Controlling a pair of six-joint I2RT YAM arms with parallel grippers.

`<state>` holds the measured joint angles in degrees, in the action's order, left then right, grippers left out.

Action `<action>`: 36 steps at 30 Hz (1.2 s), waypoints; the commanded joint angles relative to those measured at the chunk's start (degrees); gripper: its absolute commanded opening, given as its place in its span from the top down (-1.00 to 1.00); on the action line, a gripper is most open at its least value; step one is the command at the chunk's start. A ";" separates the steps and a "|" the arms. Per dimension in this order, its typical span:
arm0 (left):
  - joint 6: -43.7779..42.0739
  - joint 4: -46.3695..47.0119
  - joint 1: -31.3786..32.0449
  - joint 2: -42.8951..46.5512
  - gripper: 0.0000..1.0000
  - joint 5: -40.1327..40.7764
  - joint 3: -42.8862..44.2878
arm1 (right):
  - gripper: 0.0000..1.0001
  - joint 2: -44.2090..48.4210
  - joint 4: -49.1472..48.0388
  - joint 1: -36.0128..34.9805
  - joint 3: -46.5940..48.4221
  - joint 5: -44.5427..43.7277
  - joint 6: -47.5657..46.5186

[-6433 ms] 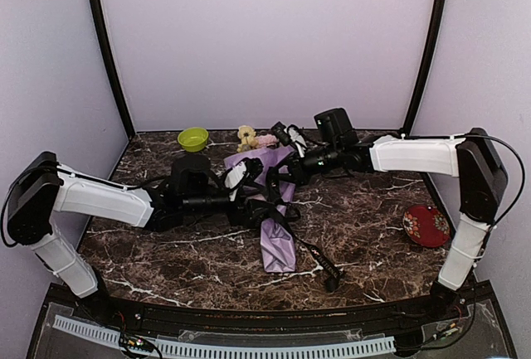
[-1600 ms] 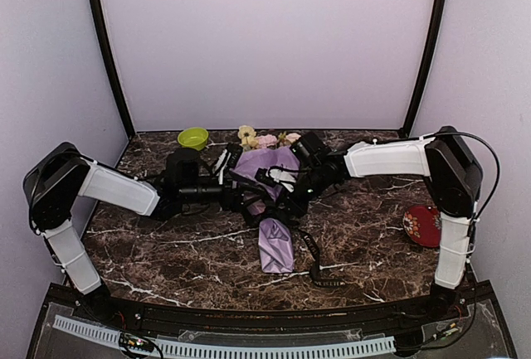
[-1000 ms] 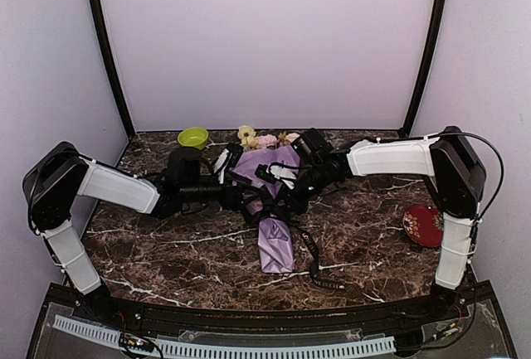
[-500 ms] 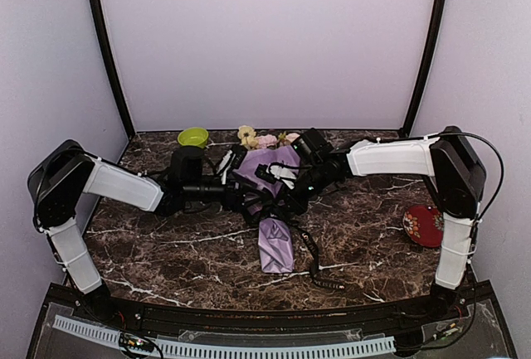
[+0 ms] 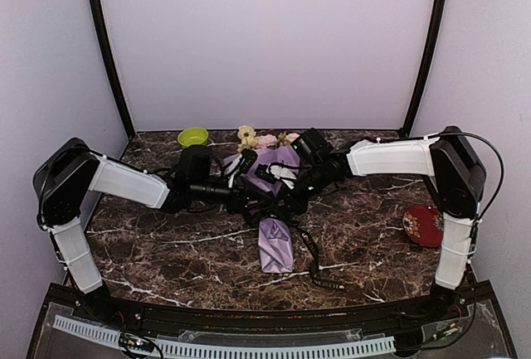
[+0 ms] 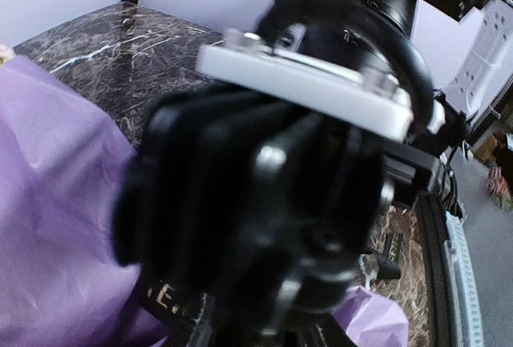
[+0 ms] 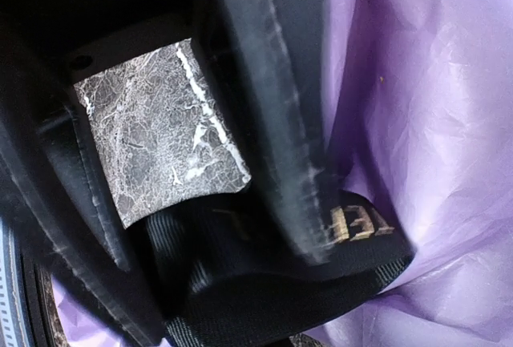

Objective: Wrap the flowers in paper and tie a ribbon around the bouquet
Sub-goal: Cross the half-tied ribbon over the folded bouquet.

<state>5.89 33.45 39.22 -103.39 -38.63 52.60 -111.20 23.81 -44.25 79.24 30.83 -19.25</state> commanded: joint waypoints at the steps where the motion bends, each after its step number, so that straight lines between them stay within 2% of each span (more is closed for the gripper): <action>1: -2.81 -4.88 0.24 0.33 0.52 -2.39 2.03 | 1.00 1.37 -1.28 -0.44 -0.36 0.22 0.48; 4: -2.76 -4.58 0.26 0.84 0.99 -2.19 1.77 | 1.00 1.76 -1.70 -0.44 -0.66 0.00 0.57; 7: -2.16 -2.67 0.26 1.97 1.00 -1.04 0.55 | 1.00 1.74 -1.66 -0.42 -0.67 -0.83 0.77; 11: -2.15 -0.66 0.28 5.20 1.00 4.35 -2.28 | 1.00 2.38 -2.29 -0.19 -1.38 -2.61 1.32; 22: -4.16 -5.61 0.24 15.69 1.00 13.55 -10.81 | 1.00 5.16 -7.41 2.59 -5.53 -5.86 6.99; 29: -0.05 -7.74 0.24 20.87 1.00 18.98 -18.60 | 1.00 6.66 -10.00 5.17 -8.59 -6.30 11.52; 36: 4.13 -11.53 0.16 22.53 1.00 23.99 -21.87 | 1.00 6.80 -12.24 6.96 -10.91 -6.29 15.52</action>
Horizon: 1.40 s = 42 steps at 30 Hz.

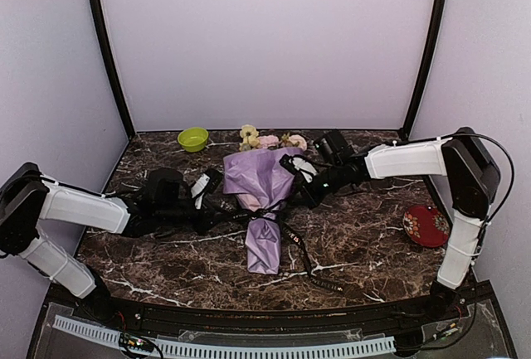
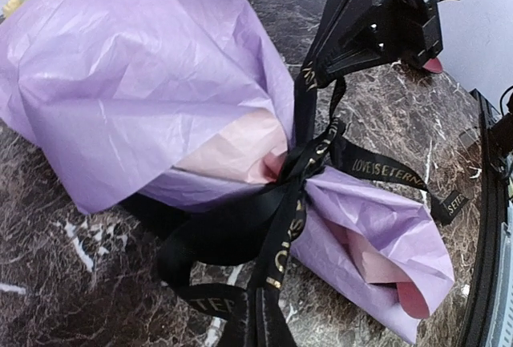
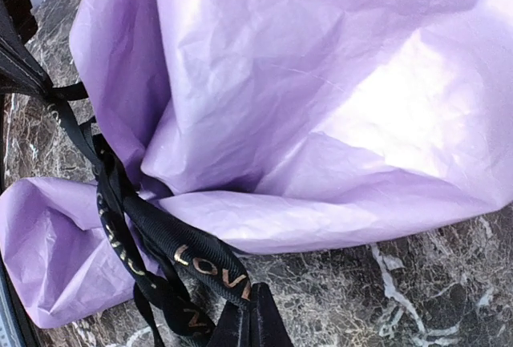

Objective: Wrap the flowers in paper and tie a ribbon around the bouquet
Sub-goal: Cross the half-tied ribbon over the folded bouquet.

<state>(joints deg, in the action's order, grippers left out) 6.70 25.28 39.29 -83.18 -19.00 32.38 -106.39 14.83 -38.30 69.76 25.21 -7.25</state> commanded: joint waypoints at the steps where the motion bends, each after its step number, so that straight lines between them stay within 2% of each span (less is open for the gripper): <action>1: 4.02 -4.33 0.04 2.32 1.00 5.42 -1.82 | 1.00 1.98 -3.42 1.32 -1.83 -0.81 4.08; 8: 9.08 -8.65 -2.64 -1.02 1.00 10.36 -2.21 | 1.00 1.65 -6.40 2.53 -7.63 1.58 6.37; 16: 12.28 -10.12 -7.48 -6.44 1.00 8.60 -1.05 | 1.00 2.69 -7.18 3.64 -13.60 2.62 8.10; 24: 10.46 -8.42 -7.65 -8.25 1.00 3.86 -0.68 | 1.00 2.31 -7.95 3.83 -15.71 4.91 8.76; 28: 7.31 -12.20 -7.79 -5.81 0.99 6.10 0.36 | 1.00 2.33 -7.60 3.88 -14.79 4.44 8.79; 29: 6.03 -13.04 -7.81 -4.80 0.90 6.15 0.40 | 1.00 2.14 -7.44 3.88 -14.53 4.38 8.56; 31: 3.66 -14.94 -7.74 -2.20 0.49 5.30 0.68 | 1.00 1.65 -7.00 3.81 -13.99 4.95 8.27; 33: 2.50 -16.23 -7.75 1.11 0.22 6.47 0.29 | 1.00 1.03 -6.40 3.77 -13.20 5.71 7.96; 37: 6.52 -14.00 -7.94 7.53 -0.31 14.59 -3.28 | 1.00 0.95 -6.18 3.78 -12.42 6.37 7.78; 38: 8.05 -13.18 -8.16 7.91 -0.42 14.11 -3.77 | 1.00 0.98 -6.07 3.77 -12.23 6.28 7.65; 42: 8.33 -12.00 -8.49 1.48 -0.45 5.55 -0.16 | 1.00 0.66 -4.83 3.81 -10.98 6.02 6.93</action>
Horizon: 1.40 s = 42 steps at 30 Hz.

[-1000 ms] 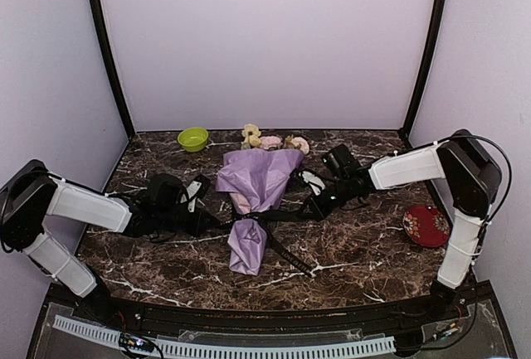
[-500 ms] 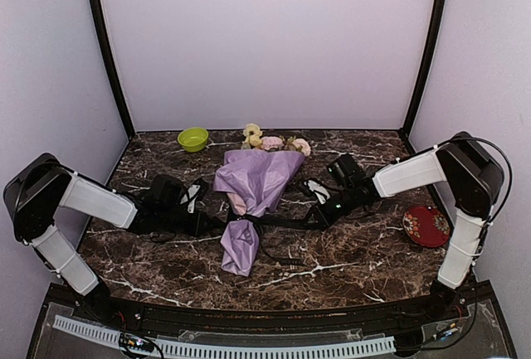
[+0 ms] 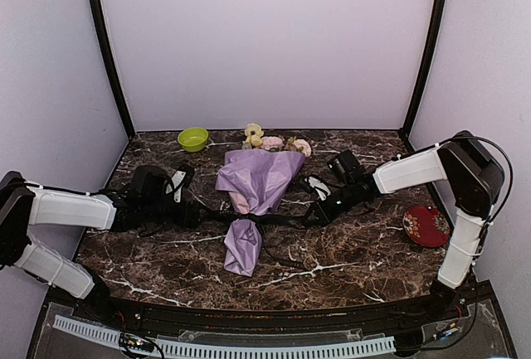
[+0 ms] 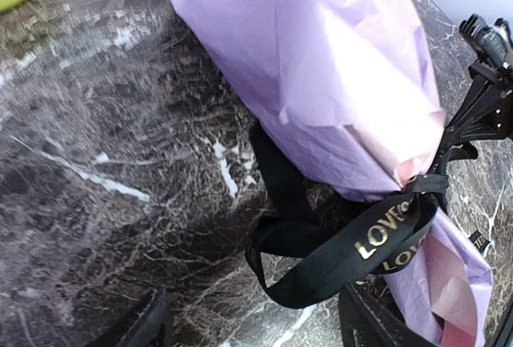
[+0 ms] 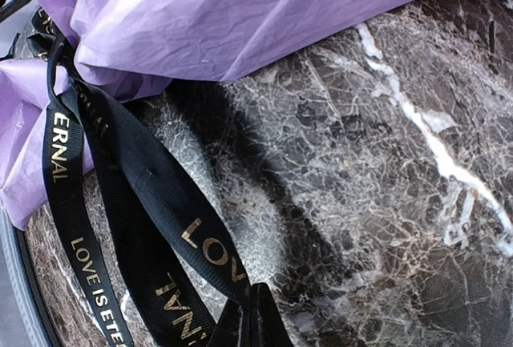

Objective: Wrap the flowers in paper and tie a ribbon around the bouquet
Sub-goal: Cross the half-tied ribbon over the folded bouquet, then tie the half-tied ribbon around the folded bouquet.

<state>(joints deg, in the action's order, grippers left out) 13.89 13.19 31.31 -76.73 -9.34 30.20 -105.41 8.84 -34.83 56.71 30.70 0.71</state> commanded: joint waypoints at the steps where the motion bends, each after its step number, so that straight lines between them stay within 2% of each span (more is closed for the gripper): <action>1: 0.52 -0.75 -0.47 -6.97 -0.38 -5.68 3.59 | 1.00 -0.45 1.40 0.33 2.35 0.50 -1.18; 4: -2.55 -0.01 -0.54 -8.54 -0.06 -8.21 5.28 | 1.00 -0.35 1.77 0.35 2.79 0.65 -1.31; 6: -5.23 1.78 -0.49 -5.94 0.00 -6.46 3.89 | 1.00 0.07 1.71 0.35 2.65 0.54 -1.39; 8: -9.03 6.21 -0.48 -1.90 0.00 -4.49 0.33 | 1.00 0.36 1.56 0.29 2.47 0.70 -1.54; 11: -13.85 17.71 -0.45 2.87 -0.10 0.00 -7.80 | 1.00 0.39 1.42 0.33 2.66 1.56 -1.55; 13: -16.51 24.34 -0.41 3.71 -0.17 2.96 -12.67 | 1.00 0.31 1.44 0.33 2.79 1.65 -1.50; 15: -18.36 25.87 -0.37 2.50 -0.25 1.68 -14.50 | 1.00 0.22 1.48 0.37 2.99 1.66 -1.57; 18: -20.97 26.82 1.03 -2.01 -0.34 -2.61 -13.46 | 1.00 -0.07 2.53 0.31 3.68 1.80 -2.04; 23: -21.74 25.24 2.43 -11.38 -0.45 2.75 -7.48 | 1.00 -0.03 2.99 0.37 3.64 1.70 -2.42; 25: -22.04 25.16 2.44 -14.68 -0.46 2.69 -4.85 | 1.00 -0.13 2.64 0.33 3.51 1.96 -2.23; 30: -23.28 25.49 2.44 -17.50 -0.41 -3.22 -1.87 | 1.00 -0.46 1.10 0.26 3.37 2.44 -1.16; 32: -23.36 25.59 2.44 -17.87 -0.24 -3.48 -1.81 | 1.00 -0.73 0.40 0.16 3.32 3.05 -0.73; 33: -23.46 25.60 2.44 -17.93 -0.10 -3.61 -1.73 | 1.00 -0.93 0.32 0.15 3.39 3.13 -0.71; 37: -22.38 26.76 2.43 -17.43 0.88 -4.48 -1.69 | 1.00 -1.56 0.54 -0.15 3.67 3.38 -0.58; 38: -21.28 26.39 2.44 -17.21 1.00 -2.88 -1.54 | 1.00 -1.57 0.61 -0.25 3.49 3.35 -0.50; 42: -14.73 25.33 0.03 -16.37 1.00 1.98 -0.52 | 1.00 -0.16 -1.99 -0.42 -0.04 3.37 2.83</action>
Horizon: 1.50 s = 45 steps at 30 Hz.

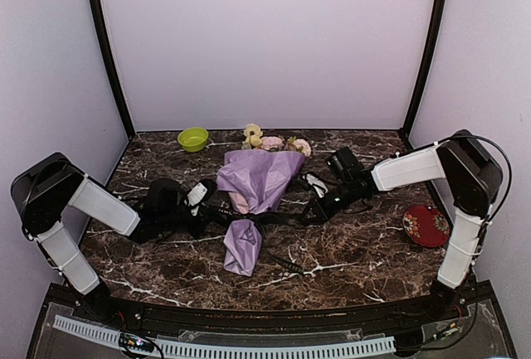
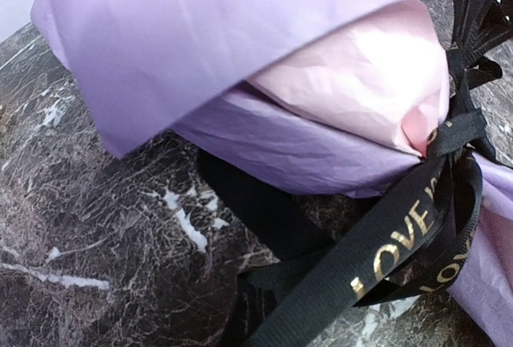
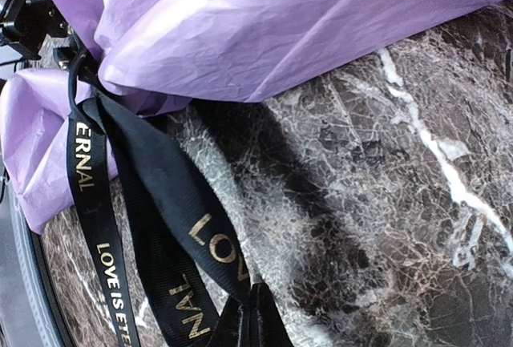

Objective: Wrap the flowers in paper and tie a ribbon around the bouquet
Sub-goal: Tie the half-tied ribbon around the folded bouquet.

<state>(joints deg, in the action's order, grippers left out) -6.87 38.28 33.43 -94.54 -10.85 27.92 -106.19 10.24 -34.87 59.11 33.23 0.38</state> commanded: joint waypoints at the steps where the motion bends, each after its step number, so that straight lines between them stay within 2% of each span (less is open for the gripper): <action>1: 7.68 -1.10 -3.06 0.61 1.00 2.73 2.85 | 1.00 0.93 -4.34 -0.58 -3.67 1.13 4.33; 6: 15.87 -12.71 -5.65 -5.51 1.00 2.67 10.37 | 1.00 0.71 -5.32 -3.81 -7.42 0.48 6.49; 15: 24.56 -17.04 -8.57 -7.59 1.00 2.49 9.10 | 1.00 2.81 -2.77 -5.53 -13.82 -0.16 8.83; 27: 25.47 -18.98 -11.30 -9.30 1.00 0.57 9.30 | 1.00 5.44 -3.41 -7.23 -20.26 0.82 11.23; 45: 24.64 -18.46 -12.97 -9.70 1.00 1.24 7.00 | 1.00 6.54 -4.04 -7.84 -24.56 2.19 13.40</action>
<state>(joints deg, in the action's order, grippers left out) 17.23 27.79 24.10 -102.08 -17.37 37.98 -99.33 -5.23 -41.98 39.05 36.29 12.34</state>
